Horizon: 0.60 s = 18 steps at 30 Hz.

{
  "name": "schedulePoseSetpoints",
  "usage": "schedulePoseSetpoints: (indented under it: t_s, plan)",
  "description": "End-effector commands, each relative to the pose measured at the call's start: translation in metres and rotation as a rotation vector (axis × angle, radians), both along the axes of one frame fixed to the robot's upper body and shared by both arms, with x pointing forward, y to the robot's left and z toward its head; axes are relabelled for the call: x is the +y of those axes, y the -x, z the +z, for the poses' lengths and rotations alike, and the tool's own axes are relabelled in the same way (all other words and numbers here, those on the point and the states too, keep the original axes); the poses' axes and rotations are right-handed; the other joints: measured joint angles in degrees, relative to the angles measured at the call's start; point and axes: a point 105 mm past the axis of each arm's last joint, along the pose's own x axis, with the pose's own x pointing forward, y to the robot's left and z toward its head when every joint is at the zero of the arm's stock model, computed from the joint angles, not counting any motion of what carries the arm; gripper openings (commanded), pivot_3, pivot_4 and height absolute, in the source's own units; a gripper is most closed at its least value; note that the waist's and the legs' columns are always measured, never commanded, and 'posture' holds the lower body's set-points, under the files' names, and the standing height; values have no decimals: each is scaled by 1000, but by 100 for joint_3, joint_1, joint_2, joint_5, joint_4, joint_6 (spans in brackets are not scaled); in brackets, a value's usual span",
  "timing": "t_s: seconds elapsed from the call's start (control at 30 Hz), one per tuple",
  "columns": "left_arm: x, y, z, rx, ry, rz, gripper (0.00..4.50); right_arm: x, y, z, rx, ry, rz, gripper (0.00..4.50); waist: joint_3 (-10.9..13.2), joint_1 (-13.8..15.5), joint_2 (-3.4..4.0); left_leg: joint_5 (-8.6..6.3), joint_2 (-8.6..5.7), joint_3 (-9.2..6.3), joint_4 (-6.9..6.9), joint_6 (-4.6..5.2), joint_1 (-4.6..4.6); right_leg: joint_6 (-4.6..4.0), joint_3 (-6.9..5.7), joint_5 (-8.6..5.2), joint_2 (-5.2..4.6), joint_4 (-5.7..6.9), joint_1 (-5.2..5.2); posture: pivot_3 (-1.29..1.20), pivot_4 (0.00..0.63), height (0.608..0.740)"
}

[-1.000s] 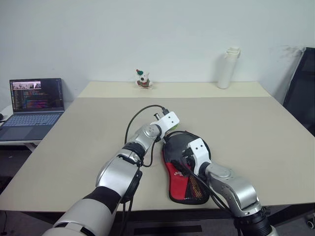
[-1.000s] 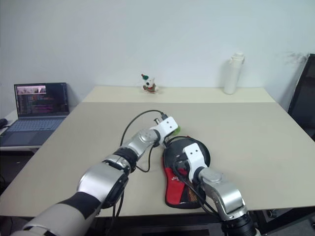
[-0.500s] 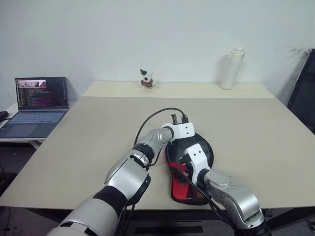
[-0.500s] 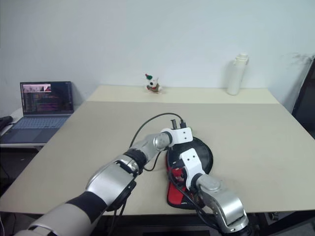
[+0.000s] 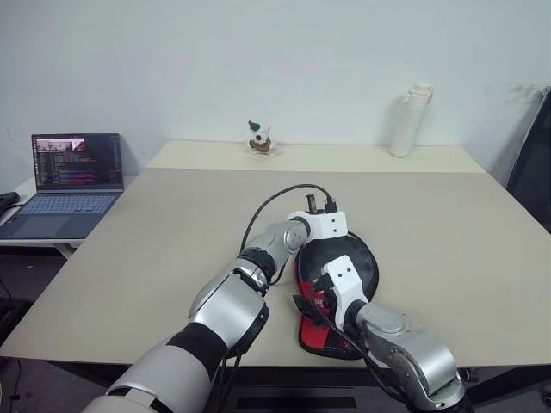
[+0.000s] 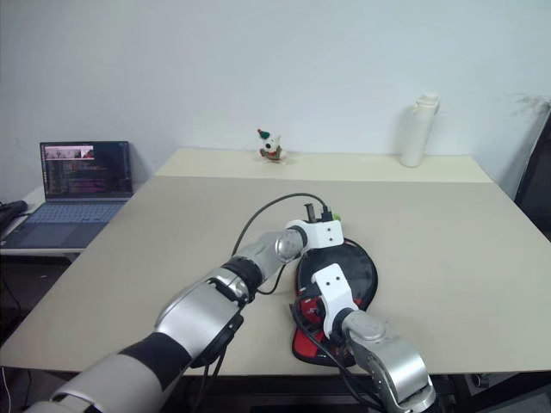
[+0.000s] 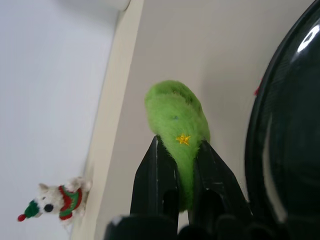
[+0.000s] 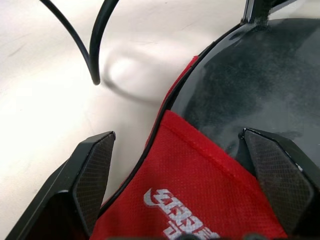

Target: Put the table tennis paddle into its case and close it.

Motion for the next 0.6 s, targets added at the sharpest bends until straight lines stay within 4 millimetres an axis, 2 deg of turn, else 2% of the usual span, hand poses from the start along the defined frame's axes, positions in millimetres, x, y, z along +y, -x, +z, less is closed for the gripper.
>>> schedulePoseSetpoints:
  t_s: [0.03,0.37,0.6]
  plan:
    - [-13,-4,42,-136,24,-15,16,4,17,-34,160,41,33,4500,0,0,0,0,0,0,0,0,0,0,0,0,0,0,0,0,150,740]
    - [-19,-2,43,-116,54,-13,16,2,19,-34,163,46,27,4500,0,0,0,0,-1,1,0,0,0,0,0,0,0,0,0,0,150,740]
    - [-31,4,33,13,146,-42,16,1,15,-33,153,45,22,4500,0,-1,0,0,-1,1,0,0,1,0,0,0,0,0,0,0,150,740]
